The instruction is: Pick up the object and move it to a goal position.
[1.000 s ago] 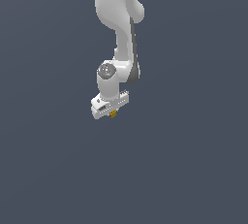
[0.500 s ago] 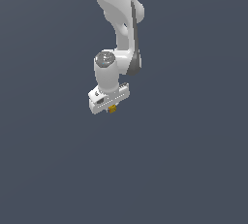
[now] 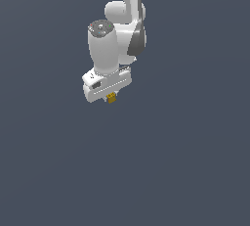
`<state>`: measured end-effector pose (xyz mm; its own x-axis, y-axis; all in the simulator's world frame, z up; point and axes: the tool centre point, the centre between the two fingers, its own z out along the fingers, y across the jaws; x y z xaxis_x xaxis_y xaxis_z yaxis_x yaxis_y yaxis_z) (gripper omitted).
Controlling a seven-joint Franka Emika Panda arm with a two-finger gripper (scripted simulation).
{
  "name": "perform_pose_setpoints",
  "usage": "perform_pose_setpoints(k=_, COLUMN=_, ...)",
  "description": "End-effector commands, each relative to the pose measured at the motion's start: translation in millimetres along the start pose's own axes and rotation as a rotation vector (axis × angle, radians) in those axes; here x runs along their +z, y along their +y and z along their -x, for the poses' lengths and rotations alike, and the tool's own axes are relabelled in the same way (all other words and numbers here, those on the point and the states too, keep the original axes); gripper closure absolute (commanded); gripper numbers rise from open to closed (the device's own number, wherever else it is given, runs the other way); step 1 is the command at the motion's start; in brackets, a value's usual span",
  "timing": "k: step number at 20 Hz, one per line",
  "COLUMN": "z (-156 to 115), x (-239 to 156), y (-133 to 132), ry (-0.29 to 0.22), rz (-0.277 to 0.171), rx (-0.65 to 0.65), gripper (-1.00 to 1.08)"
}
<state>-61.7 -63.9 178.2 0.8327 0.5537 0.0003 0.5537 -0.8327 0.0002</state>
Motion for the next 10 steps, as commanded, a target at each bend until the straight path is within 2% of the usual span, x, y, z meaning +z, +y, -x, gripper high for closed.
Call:
perform_pose_setpoints(k=1, z=-1, x=-28, y=0, ry=0.0, rz=0.0, rx=0.0, gripper=1.08)
perform_pose_setpoints(k=10, z=-6, x=-122, y=4, ry=0.0, rz=0.0, rx=0.0, gripper=1.08)
